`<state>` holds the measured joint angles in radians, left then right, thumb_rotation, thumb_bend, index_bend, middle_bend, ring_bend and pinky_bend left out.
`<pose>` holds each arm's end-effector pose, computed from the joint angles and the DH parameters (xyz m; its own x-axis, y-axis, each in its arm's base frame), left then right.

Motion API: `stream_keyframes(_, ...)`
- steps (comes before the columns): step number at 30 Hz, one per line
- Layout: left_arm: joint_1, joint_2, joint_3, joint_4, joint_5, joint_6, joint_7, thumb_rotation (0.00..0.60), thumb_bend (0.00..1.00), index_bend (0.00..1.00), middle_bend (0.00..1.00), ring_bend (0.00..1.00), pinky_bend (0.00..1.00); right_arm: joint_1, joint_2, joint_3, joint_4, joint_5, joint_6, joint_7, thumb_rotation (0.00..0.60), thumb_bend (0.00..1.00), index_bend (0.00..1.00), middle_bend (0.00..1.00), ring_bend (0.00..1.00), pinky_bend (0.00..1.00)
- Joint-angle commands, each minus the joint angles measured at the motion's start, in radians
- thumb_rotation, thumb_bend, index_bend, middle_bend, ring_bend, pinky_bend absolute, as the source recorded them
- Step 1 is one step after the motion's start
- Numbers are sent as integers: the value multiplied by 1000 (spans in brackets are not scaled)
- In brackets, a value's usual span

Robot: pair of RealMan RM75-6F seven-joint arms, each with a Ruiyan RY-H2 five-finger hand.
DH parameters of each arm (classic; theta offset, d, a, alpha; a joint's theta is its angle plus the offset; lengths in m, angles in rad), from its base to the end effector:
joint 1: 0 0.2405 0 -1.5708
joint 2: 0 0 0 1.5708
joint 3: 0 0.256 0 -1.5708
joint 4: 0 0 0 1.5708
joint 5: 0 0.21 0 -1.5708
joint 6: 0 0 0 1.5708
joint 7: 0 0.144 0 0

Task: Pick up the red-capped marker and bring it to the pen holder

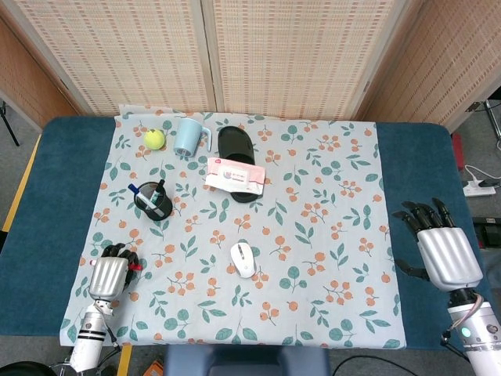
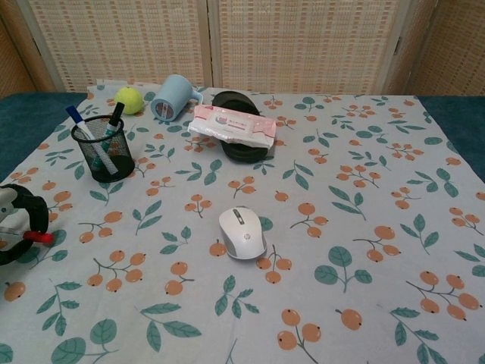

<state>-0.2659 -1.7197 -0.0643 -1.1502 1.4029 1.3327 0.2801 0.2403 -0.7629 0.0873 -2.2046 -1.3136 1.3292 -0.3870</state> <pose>-0.2907 0.2361 -0.0170 0.5156 0.0881 0.8523 0.8562 -0.0912 -0.5086 -0.2015 -0.2076 0.1997 0.5178 -0.1099 0.8484 -0.8554 -0.0799 0.5117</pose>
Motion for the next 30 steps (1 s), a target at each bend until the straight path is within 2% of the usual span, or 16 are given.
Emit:
stream_keyframes(1, -4, 25, -24, -44, 6, 27, -14, 600, 373, 546, 550, 221, 252, -1, 1, 0, 1, -2, 0, 3, 600, 98, 242, 128, 125, 16)
stream_keyframes(6, -23, 125, -95, -173, 6, 62, -60, 600, 373, 542, 550, 222, 253, -1, 2, -1, 4, -6, -6, 14, 600, 98, 242, 128, 125, 16)
stream_keyframes(9, -40, 226, -157, -288, -14, 50, -131, 600, 372, 542, 551, 221, 254, -1, 4, -1, 5, -8, -9, 20, 600, 98, 242, 128, 125, 16)
stream_keyframes(14, -72, 432, -260, -445, -74, -45, -343, 600, 372, 550, 553, 221, 256, -4, 10, -1, 4, -15, -4, 31, 600, 98, 242, 128, 125, 16)
stream_keyframes(20, -125, 623, -390, -531, -182, -189, -582, 600, 372, 553, 555, 223, 267, -4, 11, -1, 3, -17, -7, 31, 600, 98, 242, 128, 127, 16)
stream_keyframes(25, -177, 708, -488, -582, -316, -347, -816, 600, 372, 564, 571, 239, 272, -6, 11, 2, 4, -12, -4, 34, 600, 98, 242, 128, 127, 16)
stream_keyframes(30, -238, 702, -525, -590, -418, -474, -947, 600, 373, 575, 582, 250, 272, -7, 15, 7, 10, -3, -1, 45, 600, 98, 242, 128, 127, 16)
